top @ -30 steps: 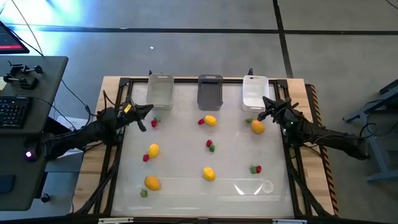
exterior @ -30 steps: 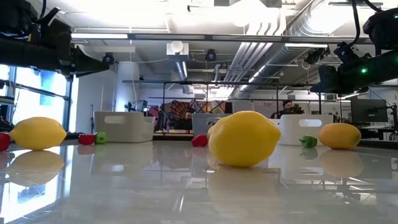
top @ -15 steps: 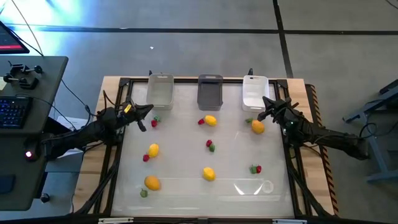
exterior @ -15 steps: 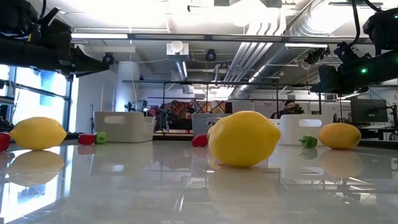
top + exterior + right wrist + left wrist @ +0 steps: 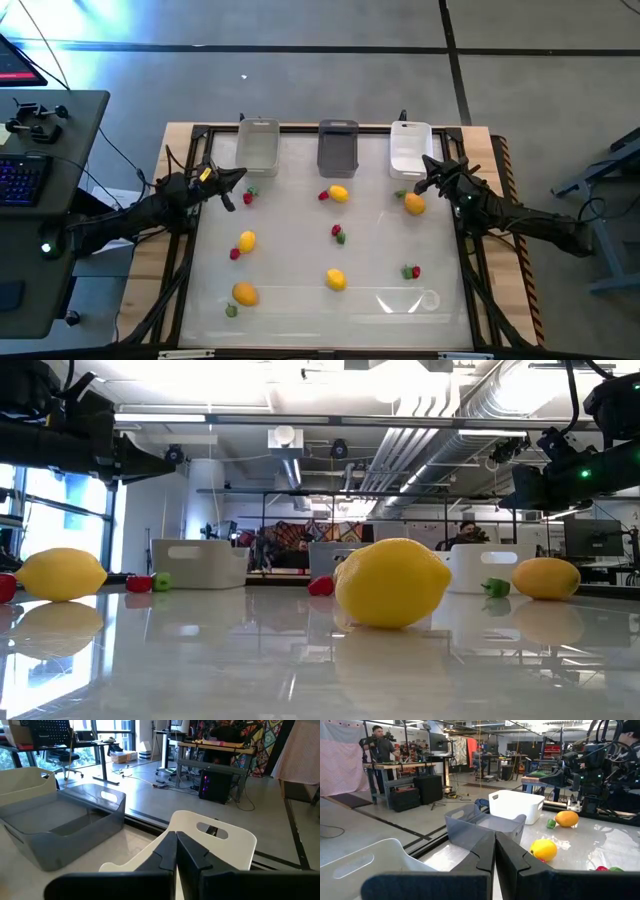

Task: Sort produce into baskets

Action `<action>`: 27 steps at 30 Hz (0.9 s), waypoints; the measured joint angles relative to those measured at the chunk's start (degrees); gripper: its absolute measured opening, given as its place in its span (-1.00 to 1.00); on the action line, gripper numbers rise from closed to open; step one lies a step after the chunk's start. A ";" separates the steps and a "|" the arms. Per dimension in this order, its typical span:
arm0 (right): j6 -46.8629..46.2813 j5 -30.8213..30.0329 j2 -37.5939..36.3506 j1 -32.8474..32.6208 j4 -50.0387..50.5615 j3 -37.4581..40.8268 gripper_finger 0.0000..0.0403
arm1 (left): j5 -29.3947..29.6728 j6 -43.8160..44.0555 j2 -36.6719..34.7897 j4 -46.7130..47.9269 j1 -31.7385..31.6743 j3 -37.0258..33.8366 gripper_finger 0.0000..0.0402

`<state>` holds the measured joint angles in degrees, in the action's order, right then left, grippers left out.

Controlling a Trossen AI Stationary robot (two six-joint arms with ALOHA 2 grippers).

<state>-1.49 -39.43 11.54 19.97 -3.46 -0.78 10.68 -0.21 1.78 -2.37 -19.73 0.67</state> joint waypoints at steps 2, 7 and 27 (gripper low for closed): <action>-0.01 0.01 0.00 -0.02 -0.01 -0.01 -1.00 | -0.02 0.00 -0.01 0.00 -0.01 0.02 -1.00; -0.01 -0.01 0.01 -0.02 0.00 -0.01 -1.00 | -0.02 0.09 0.00 -0.07 -0.01 0.01 -1.00; -0.01 0.01 -0.01 -0.02 -0.01 -0.01 -1.00 | -14.43 2.46 0.62 -7.67 0.04 1.82 -1.00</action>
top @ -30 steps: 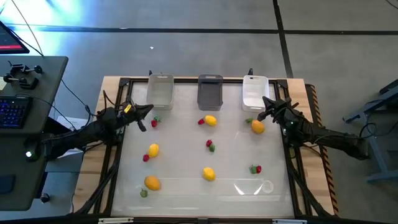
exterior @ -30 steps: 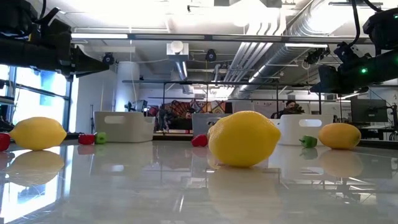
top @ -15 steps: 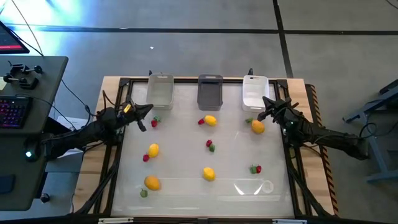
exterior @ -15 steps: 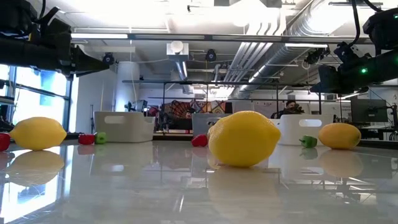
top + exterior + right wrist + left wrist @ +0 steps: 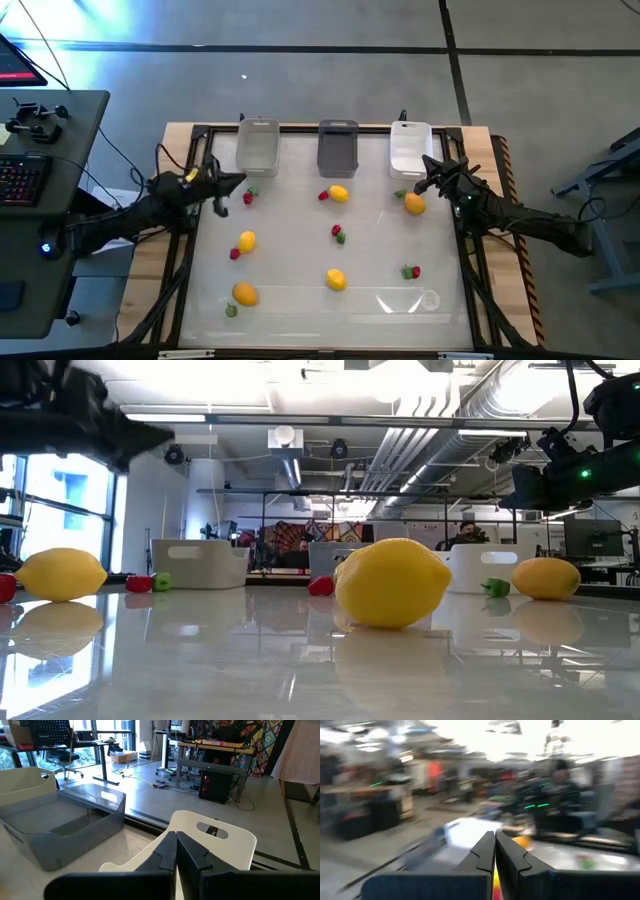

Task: Sort produce into baskets
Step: Put the lemon into the black bin

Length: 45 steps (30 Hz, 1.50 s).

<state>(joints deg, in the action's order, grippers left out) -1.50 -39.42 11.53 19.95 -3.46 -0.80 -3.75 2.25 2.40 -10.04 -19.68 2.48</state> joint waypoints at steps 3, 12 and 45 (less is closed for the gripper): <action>0.01 0.00 0.02 0.00 0.00 0.00 -1.00 | -3.71 2.32 1.73 -0.53 -0.02 1.43 -1.00; 0.02 0.00 0.02 0.00 0.02 0.00 -1.00 | -9.63 -2.26 10.64 -0.75 1.68 4.66 -1.00; 0.00 0.05 0.02 0.00 0.01 0.02 -1.00 | -8.26 -6.47 46.99 -25.87 10.13 9.49 -1.00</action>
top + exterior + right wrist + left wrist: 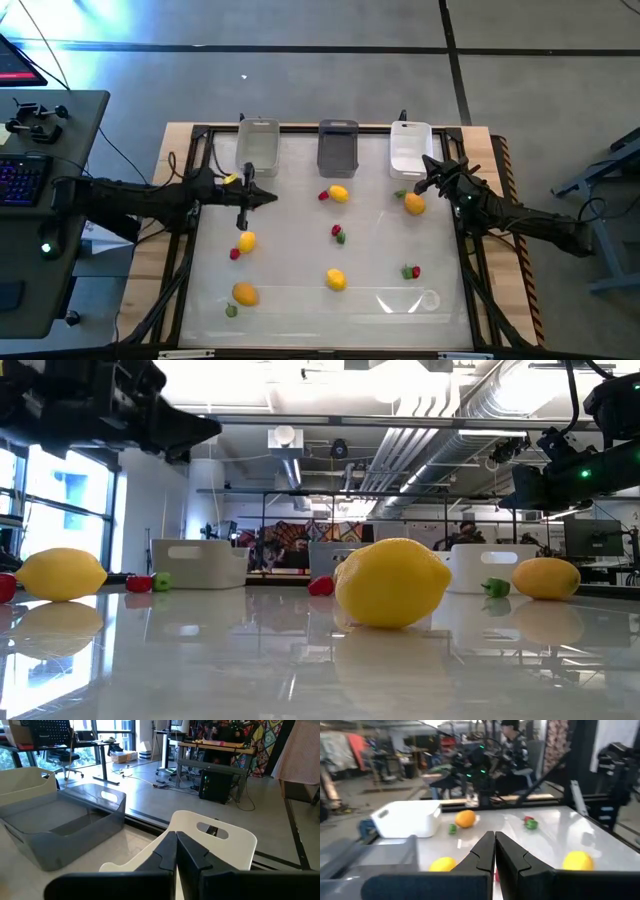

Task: Sort produce into baskets
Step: Put the lemon into the black bin

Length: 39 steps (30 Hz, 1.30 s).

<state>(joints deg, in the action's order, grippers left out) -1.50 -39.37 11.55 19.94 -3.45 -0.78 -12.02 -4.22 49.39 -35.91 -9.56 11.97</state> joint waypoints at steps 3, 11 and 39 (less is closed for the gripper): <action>0.00 0.02 0.00 0.00 0.00 -0.02 -1.00 | -0.21 -0.54 4.32 1.01 2.34 3.22 -1.00; 0.02 0.02 0.00 0.00 -0.01 -0.02 -1.00 | -0.26 -5.26 16.63 1.78 6.65 9.22 -1.00; 0.02 0.14 0.00 0.00 0.01 0.00 -1.00 | 0.64 -11.79 52.17 12.52 22.13 35.95 -0.74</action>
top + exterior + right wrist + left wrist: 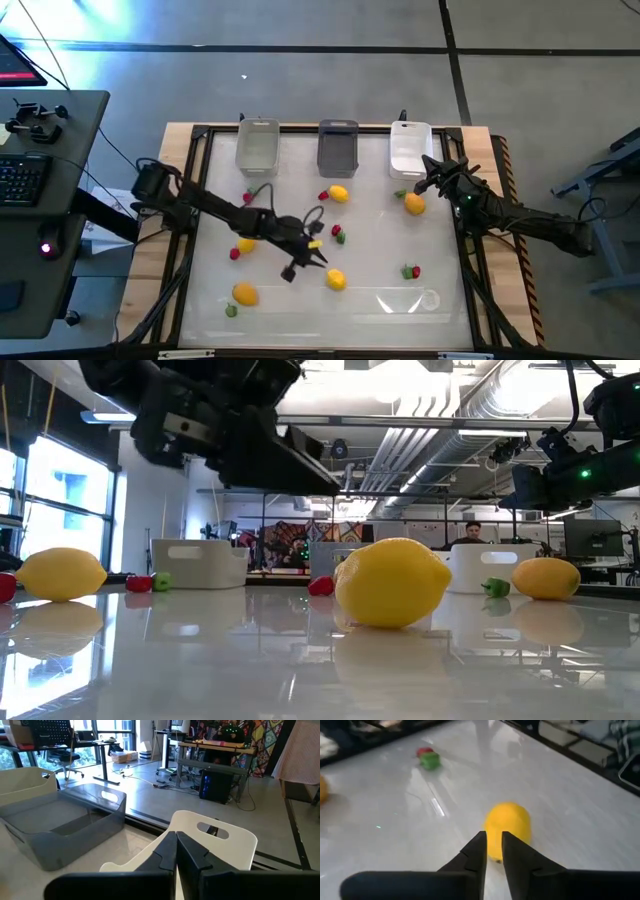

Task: Sort produce into baskets
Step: Put the lemon into the black bin

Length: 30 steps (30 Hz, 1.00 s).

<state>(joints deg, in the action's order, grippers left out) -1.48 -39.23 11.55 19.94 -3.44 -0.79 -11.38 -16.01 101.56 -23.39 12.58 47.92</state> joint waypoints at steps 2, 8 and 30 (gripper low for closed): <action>-0.02 0.03 0.00 0.02 0.00 -0.01 -1.00 | 0.02 0.07 1.24 1.28 1.12 0.77 -0.68; -0.01 0.23 0.00 0.00 -0.02 0.01 -1.00 | 4.18 0.79 2.21 1.21 5.59 1.99 -0.48; 0.00 0.23 0.02 0.02 0.00 0.01 -1.00 | 26.81 2.18 2.21 -0.08 15.78 1.99 0.25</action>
<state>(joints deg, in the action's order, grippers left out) -1.48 -39.00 11.57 19.97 -3.44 -0.78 15.43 -13.83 103.77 -23.46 28.36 49.91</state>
